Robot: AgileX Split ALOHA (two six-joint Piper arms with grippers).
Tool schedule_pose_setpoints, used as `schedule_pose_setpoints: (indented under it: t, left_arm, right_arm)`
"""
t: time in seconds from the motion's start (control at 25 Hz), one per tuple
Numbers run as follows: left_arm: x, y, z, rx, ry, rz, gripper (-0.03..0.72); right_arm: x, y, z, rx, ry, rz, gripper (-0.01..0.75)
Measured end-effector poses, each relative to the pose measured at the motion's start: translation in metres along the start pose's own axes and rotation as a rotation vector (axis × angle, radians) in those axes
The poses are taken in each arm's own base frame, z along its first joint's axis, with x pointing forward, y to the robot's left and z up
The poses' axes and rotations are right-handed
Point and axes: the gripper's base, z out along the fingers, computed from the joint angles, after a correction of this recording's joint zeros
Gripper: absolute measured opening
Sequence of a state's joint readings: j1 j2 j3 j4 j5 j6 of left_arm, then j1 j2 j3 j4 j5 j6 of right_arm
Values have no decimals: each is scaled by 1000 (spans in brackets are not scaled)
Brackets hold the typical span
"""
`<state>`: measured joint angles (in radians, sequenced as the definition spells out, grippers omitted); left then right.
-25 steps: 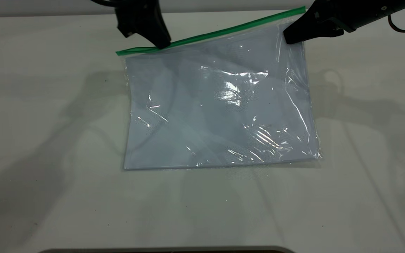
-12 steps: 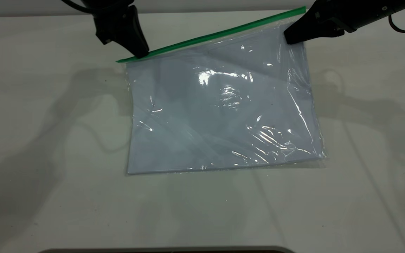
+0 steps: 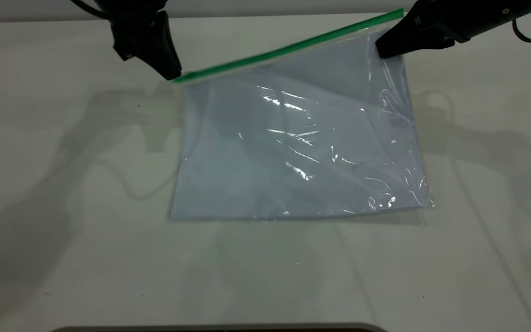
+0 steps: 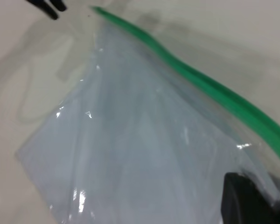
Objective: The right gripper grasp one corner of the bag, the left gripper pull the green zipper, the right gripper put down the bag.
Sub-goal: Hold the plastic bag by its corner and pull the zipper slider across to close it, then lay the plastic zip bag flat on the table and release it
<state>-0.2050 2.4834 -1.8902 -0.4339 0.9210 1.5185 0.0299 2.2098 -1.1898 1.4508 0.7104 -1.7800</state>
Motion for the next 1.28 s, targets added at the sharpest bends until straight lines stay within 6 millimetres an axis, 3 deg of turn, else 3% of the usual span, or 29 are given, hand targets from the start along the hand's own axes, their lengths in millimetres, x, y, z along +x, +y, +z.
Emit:
schedule_pose_setpoints:
  t: [0.24, 0.4, 0.52, 0.76, 0.88, 1.04, 1.28]
  left_arm:
    - [3, 1, 0, 1, 6, -5, 283]
    - [2, 1, 0, -2, 0, -76, 392]
    - [0, 1, 0, -1, -22, -152, 448]
    - [-4, 2, 0, -12, -66, -220, 485]
    - [-7, 4, -10, -41, -70, -275, 487]
    - [-22, 5, -58, -144, -77, -348, 489]
    - [-45, -19, -164, -342, -57, -461, 492]
  right_arm:
    - [0, -3, -1, 19, -2, 7, 38]
    - [0, -3, -1, 26, -2, 17, 86]
    - [-1, -4, -1, 33, -10, 28, 219]
    - [0, -7, -1, 69, -3, 34, 579]
    - [-7, -14, -11, 201, 5, 35, 648]
    - [-38, -5, -48, 316, -39, -11, 642]
    - [-93, 43, -129, 387, -188, -60, 598]
